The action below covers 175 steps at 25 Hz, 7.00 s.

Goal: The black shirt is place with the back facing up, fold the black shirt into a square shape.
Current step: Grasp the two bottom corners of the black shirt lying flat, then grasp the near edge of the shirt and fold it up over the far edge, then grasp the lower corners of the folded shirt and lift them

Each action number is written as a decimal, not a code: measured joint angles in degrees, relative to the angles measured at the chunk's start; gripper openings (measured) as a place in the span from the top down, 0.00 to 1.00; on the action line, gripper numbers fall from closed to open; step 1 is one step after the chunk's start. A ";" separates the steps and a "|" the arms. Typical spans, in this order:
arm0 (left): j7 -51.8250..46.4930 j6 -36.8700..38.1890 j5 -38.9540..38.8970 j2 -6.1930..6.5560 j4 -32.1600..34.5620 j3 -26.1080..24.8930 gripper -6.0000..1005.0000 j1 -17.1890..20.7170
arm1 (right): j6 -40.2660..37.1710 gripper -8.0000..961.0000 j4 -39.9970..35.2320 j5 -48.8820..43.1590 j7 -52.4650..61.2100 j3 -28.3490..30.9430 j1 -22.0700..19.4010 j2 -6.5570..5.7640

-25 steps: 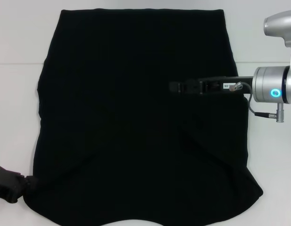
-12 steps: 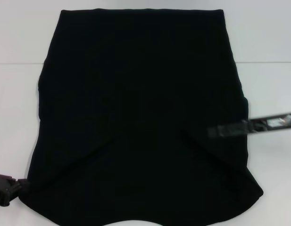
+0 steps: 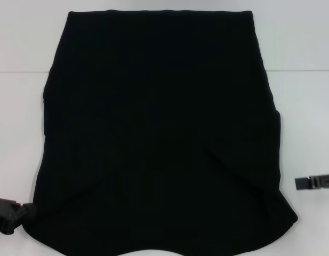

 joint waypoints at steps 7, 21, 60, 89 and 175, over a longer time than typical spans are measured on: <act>-0.21 -0.33 -0.14 -0.27 -0.16 -0.01 0.98 -0.23 | -0.11 0.23 0.68 -5.15 0.17 0.36 0.57 0.89; -0.03 -0.58 -0.17 -0.12 -0.65 0.00 0.98 -0.41 | 0.45 0.24 1.49 -11.41 1.86 -0.05 3.51 4.71; -0.51 20.66 -0.39 1.36 0.15 -5.37 0.98 1.33 | -10.79 0.92 0.87 -12.22 -14.67 11.31 -8.59 2.52; -9.46 -17.26 -5.32 8.21 -23.02 -6.30 0.98 -24.49 | 21.94 0.92 8.42 -11.83 -13.27 26.34 14.67 5.54; -11.41 -24.97 -7.81 -0.47 -2.26 12.74 0.08 -4.69 | 28.04 0.25 2.15 -5.13 -4.70 21.45 14.39 6.98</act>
